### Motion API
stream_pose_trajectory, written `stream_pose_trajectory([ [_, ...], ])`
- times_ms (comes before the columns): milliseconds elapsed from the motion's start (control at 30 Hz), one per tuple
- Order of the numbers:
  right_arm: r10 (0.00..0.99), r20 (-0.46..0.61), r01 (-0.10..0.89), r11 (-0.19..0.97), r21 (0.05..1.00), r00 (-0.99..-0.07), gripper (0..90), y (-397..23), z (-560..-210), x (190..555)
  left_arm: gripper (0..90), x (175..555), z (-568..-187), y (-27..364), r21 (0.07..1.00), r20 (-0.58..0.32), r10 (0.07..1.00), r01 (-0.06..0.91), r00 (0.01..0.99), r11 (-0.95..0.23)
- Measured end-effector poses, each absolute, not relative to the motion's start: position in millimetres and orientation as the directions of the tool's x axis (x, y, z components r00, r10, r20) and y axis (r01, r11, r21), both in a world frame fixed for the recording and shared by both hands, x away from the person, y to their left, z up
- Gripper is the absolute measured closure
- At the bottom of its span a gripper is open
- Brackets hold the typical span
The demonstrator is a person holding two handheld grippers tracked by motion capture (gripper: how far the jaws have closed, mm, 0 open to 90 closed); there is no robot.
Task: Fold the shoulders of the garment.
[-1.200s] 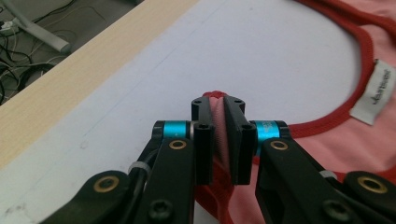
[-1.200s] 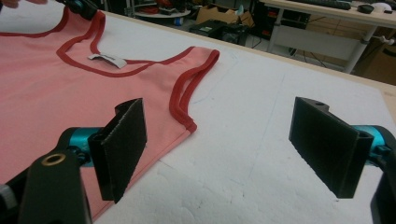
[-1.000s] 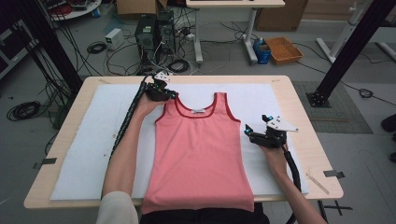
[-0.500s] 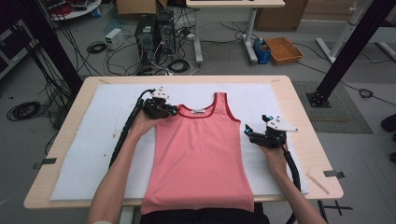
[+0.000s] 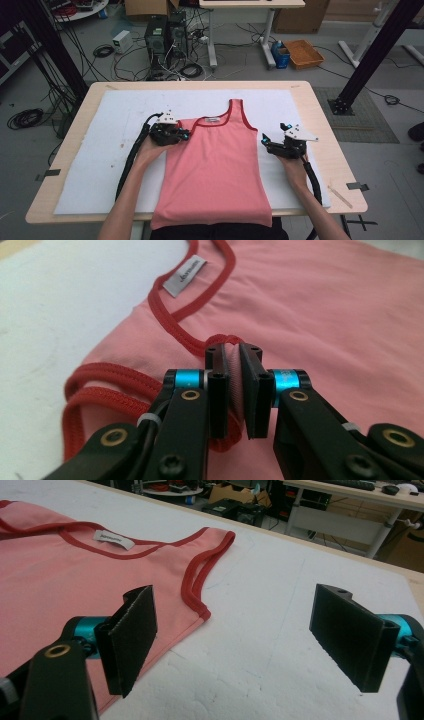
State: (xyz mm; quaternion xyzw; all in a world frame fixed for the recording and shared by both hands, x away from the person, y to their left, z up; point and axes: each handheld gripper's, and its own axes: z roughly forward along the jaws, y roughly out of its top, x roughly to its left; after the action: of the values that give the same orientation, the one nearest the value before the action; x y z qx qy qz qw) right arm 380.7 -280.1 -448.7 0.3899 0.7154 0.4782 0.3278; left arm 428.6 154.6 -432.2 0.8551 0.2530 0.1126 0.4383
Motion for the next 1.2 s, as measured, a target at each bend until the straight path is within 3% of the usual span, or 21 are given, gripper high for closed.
stream_pose_trajectory([
  [467,0.872,-0.100,0.244,0.242,0.939,-0.479,18.8,-280,-449,380,81.7,412,-430,159,0.806,-0.136,0.441,0.358,0.887,-0.471],
  [800,0.872,-0.100,0.243,0.241,0.940,-0.479,18.8,-280,-449,381,81.0,407,-436,156,0.762,-0.212,0.342,0.374,0.916,-0.528],
  [1200,0.873,-0.104,0.243,0.244,0.939,-0.477,18.8,-279,-449,381,80.8,388,-442,148,0.771,-0.125,0.346,0.310,0.930,-0.556],
])
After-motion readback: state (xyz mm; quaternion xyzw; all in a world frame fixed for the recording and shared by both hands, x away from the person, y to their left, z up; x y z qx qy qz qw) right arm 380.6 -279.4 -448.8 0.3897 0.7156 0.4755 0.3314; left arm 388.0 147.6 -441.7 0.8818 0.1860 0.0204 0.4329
